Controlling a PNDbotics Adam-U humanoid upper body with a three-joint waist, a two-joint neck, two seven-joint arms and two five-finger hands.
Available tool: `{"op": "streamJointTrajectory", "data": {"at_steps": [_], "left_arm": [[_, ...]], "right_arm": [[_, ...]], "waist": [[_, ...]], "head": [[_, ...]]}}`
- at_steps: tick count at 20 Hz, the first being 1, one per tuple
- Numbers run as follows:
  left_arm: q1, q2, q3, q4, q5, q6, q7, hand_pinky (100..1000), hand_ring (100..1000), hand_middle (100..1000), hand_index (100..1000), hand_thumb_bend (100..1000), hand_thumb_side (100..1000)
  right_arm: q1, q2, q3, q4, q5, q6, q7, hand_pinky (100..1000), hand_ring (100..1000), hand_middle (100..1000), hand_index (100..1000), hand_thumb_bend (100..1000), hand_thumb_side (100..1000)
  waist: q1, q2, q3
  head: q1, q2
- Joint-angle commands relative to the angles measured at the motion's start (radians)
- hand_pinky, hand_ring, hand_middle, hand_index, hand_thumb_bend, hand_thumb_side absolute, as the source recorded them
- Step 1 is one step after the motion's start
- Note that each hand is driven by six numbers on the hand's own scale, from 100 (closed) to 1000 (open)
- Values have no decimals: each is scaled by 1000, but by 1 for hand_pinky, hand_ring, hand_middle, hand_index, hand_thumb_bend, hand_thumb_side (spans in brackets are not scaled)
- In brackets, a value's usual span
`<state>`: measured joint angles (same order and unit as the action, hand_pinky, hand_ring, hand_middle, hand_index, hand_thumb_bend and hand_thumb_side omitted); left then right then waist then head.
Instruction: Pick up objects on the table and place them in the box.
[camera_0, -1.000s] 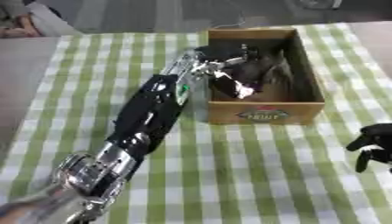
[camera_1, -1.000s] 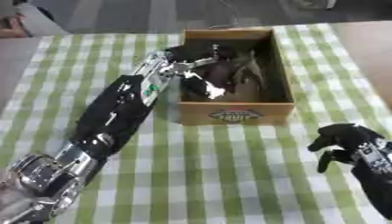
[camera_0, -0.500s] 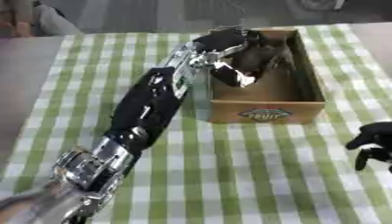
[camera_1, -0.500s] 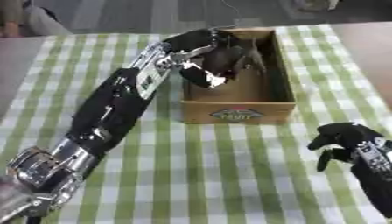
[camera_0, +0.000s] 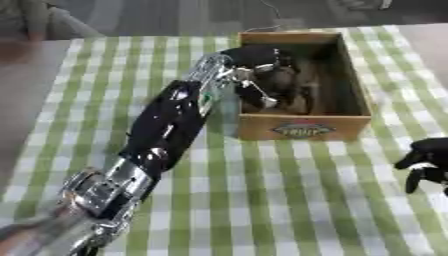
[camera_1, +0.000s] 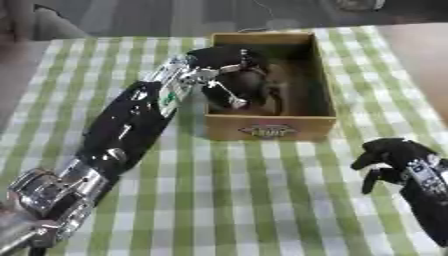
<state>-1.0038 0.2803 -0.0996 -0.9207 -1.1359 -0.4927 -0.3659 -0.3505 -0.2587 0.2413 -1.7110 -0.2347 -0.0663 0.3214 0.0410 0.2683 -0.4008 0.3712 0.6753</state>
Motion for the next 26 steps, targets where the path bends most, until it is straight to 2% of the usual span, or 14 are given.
{"op": "streamJointTrajectory", "data": {"at_steps": [1,4,7,9,11,12,18,22,26], "left_arm": [[-16,6,2,-5,-41,-15,-6,883,916,947,948,364,652],[-13,5,11,-4,-57,-18,10,926,947,978,969,350,677],[-10,6,24,-19,-33,1,62,930,955,984,966,295,603],[-5,10,29,-42,9,18,120,920,950,974,949,230,566],[2,17,31,-68,69,31,164,908,934,950,923,100,587],[6,21,33,-86,110,36,182,899,924,938,909,100,612],[58,65,34,-261,467,87,222,858,887,890,839,100,669],[120,100,42,-405,733,164,174,810,846,849,805,100,654],[226,133,53,-563,1004,245,105,776,822,825,784,100,663]], "right_arm": [[-7,-13,-4,-11,-1,-4,4,382,615,553,705,100,771],[-6,-14,-4,-11,-2,-4,4,382,615,553,706,100,771],[-4,-14,-5,-10,-2,-4,4,382,615,553,706,100,771],[-3,-15,-6,-9,-1,-4,4,382,615,553,706,100,770],[0,-15,-7,-8,-2,-4,3,383,615,553,706,100,771],[1,-16,-7,-7,-2,-4,3,383,615,553,706,100,771],[12,-17,-12,-3,-1,-3,0,384,615,553,706,100,772],[21,-19,-18,0,-2,-4,-6,384,615,553,706,100,771],[31,-23,-26,0,-4,-5,-12,385,615,553,707,100,771]], "waist": [[-4,-21,2],[-5,-23,5],[-5,-25,9],[-6,-28,14],[-7,-31,21],[-7,-32,26],[-11,-44,65],[-17,-53,101],[-25,-60,154]], "head": [[-3,4],[-4,4],[-6,4],[-8,5],[-11,7],[-13,8],[-35,16],[-58,24],[-87,35]]}}
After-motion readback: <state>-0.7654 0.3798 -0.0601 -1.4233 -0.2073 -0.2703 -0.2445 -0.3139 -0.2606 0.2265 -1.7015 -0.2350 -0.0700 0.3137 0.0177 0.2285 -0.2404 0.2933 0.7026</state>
